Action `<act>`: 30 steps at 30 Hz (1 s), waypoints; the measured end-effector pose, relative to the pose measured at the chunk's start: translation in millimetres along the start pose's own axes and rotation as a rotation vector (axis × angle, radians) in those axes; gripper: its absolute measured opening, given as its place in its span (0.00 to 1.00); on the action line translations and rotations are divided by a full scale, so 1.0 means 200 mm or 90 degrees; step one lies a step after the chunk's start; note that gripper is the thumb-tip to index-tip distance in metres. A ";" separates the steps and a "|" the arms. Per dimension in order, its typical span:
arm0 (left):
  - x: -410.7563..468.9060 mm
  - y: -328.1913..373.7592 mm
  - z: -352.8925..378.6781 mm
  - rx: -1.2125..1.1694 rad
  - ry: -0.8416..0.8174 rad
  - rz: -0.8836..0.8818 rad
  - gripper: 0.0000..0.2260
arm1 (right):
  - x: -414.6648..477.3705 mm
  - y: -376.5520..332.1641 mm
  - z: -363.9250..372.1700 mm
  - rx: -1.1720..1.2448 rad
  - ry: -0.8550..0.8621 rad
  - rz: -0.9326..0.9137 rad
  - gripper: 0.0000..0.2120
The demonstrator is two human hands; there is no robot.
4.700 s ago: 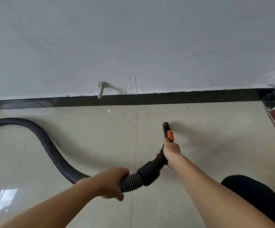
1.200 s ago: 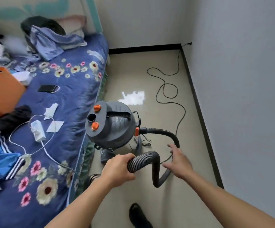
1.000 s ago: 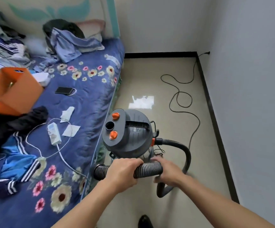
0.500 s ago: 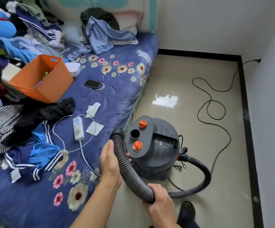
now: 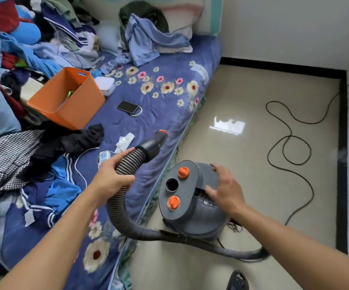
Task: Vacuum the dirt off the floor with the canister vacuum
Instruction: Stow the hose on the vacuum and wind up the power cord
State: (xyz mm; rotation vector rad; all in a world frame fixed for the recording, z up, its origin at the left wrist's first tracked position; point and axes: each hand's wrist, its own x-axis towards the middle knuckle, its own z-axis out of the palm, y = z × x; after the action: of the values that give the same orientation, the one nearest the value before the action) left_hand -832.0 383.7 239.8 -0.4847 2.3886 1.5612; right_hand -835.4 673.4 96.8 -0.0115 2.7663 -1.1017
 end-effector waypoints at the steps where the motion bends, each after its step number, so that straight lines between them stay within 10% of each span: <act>1: 0.02 0.05 -0.02 0.000 -0.031 0.000 0.35 | 0.11 -0.05 -0.06 -0.013 0.026 -0.016 0.37; 7: 0.16 0.29 -0.08 0.023 -0.224 0.025 0.34 | 0.51 -0.34 -0.21 -0.086 0.046 -0.146 0.50; 13: 0.43 0.32 -0.11 0.063 -0.343 0.064 0.32 | 0.66 -0.41 -0.17 -0.039 0.007 -0.156 0.12; 20: 0.87 -0.10 0.03 0.129 -0.158 0.118 0.13 | 0.69 -0.26 -0.15 -0.147 0.078 0.041 0.09; 30: 0.97 -0.89 0.31 0.291 -0.038 -0.092 0.11 | 0.50 0.09 0.07 -0.064 0.055 0.366 0.08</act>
State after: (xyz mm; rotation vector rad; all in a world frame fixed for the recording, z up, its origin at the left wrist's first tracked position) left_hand -936.0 347.4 -7.8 -0.4882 2.4908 0.9141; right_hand -930.7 671.1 59.3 0.7799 2.6205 -0.8178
